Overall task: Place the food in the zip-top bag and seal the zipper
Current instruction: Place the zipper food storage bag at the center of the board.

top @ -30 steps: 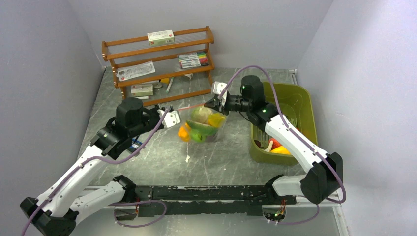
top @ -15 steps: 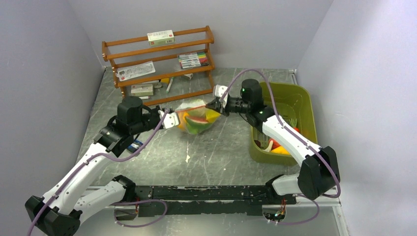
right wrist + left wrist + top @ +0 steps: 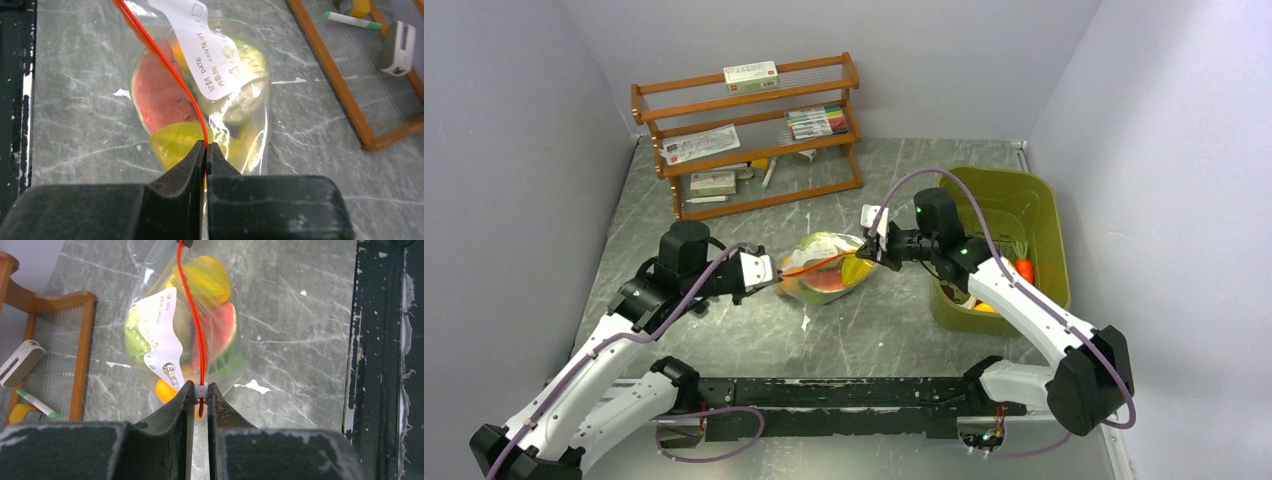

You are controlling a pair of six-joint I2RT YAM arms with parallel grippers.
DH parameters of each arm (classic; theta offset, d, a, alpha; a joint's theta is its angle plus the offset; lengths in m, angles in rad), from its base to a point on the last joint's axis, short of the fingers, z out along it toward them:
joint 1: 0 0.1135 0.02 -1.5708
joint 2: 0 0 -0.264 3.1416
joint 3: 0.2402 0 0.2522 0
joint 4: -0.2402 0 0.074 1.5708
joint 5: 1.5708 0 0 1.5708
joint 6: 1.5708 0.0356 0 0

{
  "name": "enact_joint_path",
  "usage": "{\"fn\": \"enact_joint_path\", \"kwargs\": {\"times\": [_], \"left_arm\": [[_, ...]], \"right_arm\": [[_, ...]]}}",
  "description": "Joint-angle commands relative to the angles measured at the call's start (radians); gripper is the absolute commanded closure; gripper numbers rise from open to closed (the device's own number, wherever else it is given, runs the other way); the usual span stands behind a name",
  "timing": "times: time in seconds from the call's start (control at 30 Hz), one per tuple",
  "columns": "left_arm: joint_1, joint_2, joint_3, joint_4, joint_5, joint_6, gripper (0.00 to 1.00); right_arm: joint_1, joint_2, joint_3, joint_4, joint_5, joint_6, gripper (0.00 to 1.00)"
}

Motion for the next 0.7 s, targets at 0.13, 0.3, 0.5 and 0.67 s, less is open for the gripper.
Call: {"fn": "enact_joint_path", "kwargs": {"times": [0.13,0.3,0.5,0.67], "left_arm": [[0.006,0.040,0.161,0.084,-0.005,-0.077,0.93],[0.006,0.003,0.205,0.012,0.119,-0.142,0.93],[0.007,-0.070,0.130,0.080,0.165,-0.261,0.93],[0.006,0.006,0.017,0.196,0.015,-0.296,0.93]], "right_arm": [[0.002,-0.041,0.111,0.038,-0.067,0.087,1.00],[0.020,-0.050,0.236,-0.275,-0.330,-0.018,1.00],[0.024,-0.177,0.155,-0.217,-0.322,0.064,1.00],[0.002,-0.100,0.078,-0.082,-0.163,0.051,1.00]]}}
